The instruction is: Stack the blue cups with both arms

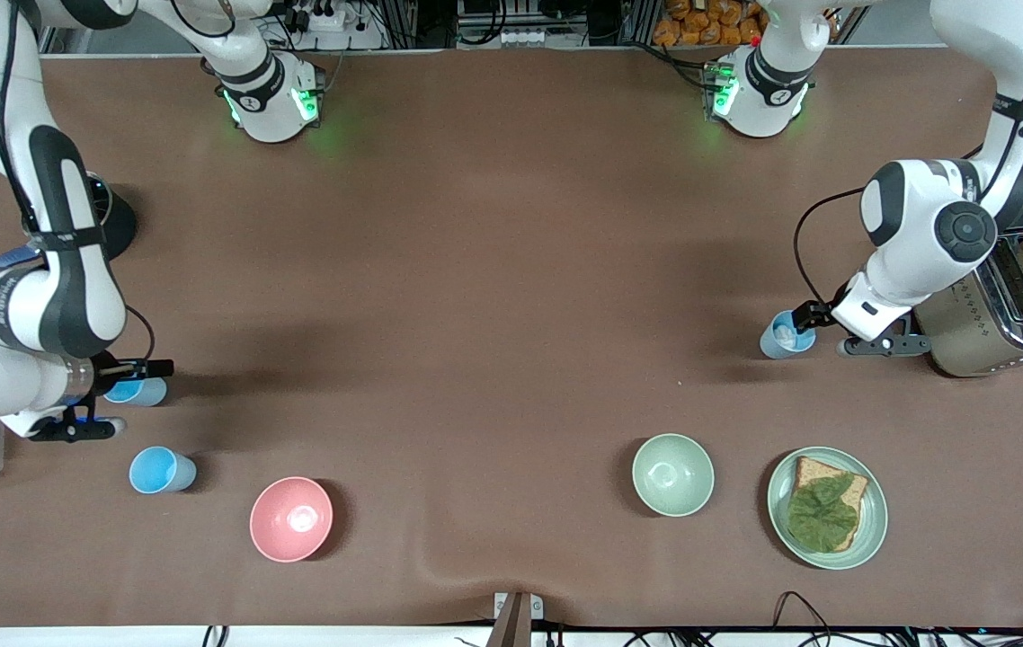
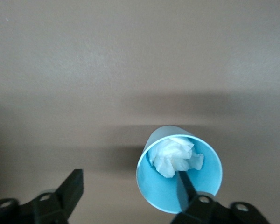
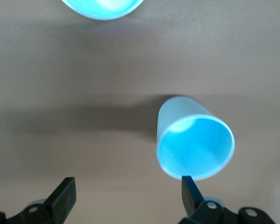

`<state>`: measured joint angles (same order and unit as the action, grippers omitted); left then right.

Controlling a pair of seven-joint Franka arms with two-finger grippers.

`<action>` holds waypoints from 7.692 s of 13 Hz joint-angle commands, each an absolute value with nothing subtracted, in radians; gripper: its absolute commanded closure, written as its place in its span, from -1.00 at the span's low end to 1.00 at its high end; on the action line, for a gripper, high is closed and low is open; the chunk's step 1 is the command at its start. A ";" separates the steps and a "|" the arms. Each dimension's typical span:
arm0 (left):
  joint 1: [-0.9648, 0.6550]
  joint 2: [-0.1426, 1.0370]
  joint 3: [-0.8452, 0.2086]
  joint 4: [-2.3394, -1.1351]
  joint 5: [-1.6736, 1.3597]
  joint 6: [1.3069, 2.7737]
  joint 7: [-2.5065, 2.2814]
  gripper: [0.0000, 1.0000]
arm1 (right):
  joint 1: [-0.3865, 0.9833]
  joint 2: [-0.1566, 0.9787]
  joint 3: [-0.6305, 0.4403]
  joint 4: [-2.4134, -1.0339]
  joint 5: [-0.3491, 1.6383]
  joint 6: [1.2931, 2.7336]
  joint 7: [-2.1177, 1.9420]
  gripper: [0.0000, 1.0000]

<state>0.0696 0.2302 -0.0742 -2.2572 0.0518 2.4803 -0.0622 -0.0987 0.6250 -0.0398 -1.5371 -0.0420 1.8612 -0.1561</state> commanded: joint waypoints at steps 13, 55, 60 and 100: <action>0.037 0.251 -0.369 -2.191 0.029 2.464 -0.429 1.00 | -0.156 0.721 -0.035 -1.513 -0.037 1.991 -0.307 1.00; 0.029 -0.097 -0.232 -1.901 0.058 1.790 -0.447 -1.00 | 0.598 0.434 0.302 -1.706 -0.258 1.925 0.274 1.00; 0.040 -0.080 -0.232 -1.907 0.060 1.828 -0.433 -1.00 | 0.609 0.440 0.304 -1.730 -0.288 1.954 0.291 1.00; 0.031 -0.123 -0.252 -1.867 0.058 1.818 -0.391 -1.00 | 0.112 0.019 -0.001 -1.707 0.003 1.784 -0.109 -1.00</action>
